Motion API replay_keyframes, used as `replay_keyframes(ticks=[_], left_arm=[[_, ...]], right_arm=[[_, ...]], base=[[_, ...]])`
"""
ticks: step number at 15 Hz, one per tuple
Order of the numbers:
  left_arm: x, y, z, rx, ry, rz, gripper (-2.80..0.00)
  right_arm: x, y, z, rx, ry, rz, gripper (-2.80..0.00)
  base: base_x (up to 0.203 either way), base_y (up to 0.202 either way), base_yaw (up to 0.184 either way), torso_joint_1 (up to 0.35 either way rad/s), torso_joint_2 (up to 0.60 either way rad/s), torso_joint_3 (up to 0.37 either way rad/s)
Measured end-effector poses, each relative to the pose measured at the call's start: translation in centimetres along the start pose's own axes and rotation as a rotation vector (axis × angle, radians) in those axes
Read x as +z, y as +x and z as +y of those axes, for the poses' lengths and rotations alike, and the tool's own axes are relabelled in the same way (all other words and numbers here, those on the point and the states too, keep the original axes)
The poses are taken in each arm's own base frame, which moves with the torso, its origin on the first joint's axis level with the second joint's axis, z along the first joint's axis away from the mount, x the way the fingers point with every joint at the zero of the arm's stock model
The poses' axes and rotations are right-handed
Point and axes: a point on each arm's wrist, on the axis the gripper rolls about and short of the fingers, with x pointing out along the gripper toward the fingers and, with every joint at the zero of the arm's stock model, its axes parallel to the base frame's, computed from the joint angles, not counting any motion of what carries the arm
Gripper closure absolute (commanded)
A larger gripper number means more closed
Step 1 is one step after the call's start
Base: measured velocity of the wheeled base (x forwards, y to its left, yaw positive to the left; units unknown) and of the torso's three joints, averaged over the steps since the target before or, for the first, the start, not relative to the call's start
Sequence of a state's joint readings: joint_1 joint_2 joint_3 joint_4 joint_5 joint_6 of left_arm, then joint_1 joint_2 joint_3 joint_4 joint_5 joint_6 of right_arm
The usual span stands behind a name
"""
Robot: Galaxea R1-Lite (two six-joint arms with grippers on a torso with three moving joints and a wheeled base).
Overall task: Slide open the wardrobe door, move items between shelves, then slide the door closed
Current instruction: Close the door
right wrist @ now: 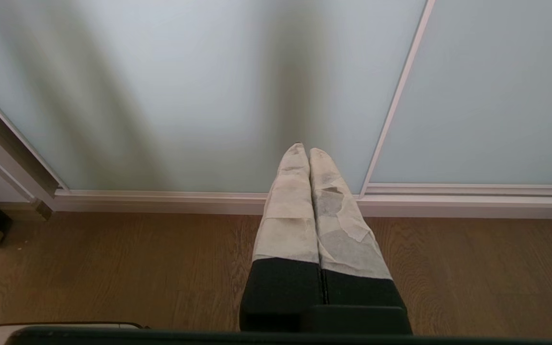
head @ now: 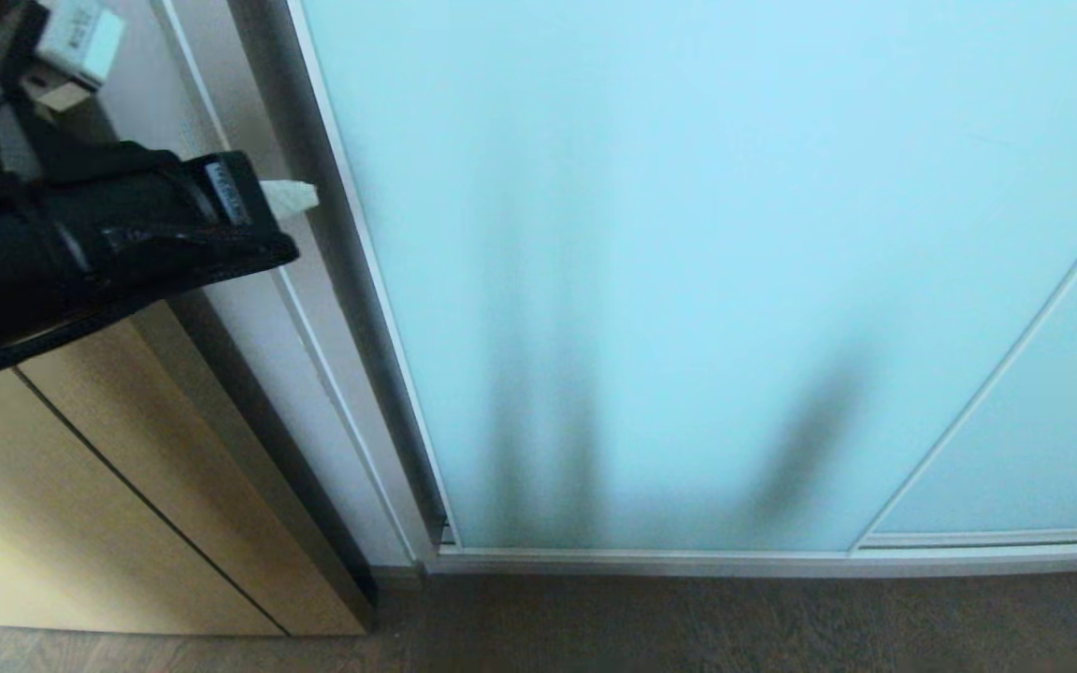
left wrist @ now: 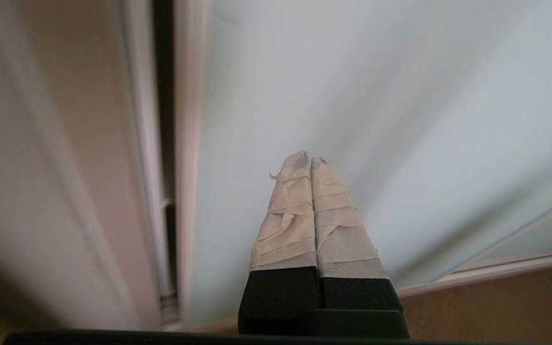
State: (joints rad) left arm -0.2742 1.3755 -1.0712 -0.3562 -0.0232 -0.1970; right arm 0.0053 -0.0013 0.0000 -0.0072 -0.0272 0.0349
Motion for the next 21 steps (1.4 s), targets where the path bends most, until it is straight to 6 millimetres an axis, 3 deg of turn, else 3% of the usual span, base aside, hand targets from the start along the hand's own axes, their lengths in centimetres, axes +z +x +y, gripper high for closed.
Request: replay_keyframes(ticks=[3,6,12,17,21], left_arm=[[0.1,-4.8,1.5,0.089,0.012,-0.037,0.0],[-1.1,-8.6,2.9,0.194,0.029,-0.049,0.0],[-3.7,-15.7,2.5,0.293,0.066,-0.018,0.0],[-7.7,-22.0,1.7,0.36,0.081,0.026,0.0],[-12.4,-25.8,1.8,0.415,0.137,0.039,0.0]], right_arm=[[0.0,0.0,0.0,0.0,0.0,0.0,0.0],[0.0,0.0,0.0,0.0,0.0,0.0,0.0],[0.0,0.0,0.0,0.0,0.0,0.0,0.0],[0.0,0.0,0.0,0.001,0.0,0.0,0.0],[0.0,0.0,0.0,0.0,0.0,0.0,0.0]], base=[[0.0,0.0,0.0,0.0,0.0,0.0],[0.0,0.0,0.0,0.0,0.0,0.0],[0.0,0.0,0.0,0.0,0.0,0.0],[0.0,0.0,0.0,0.0,0.0,0.0],[0.0,0.0,0.0,0.0,0.0,0.0]])
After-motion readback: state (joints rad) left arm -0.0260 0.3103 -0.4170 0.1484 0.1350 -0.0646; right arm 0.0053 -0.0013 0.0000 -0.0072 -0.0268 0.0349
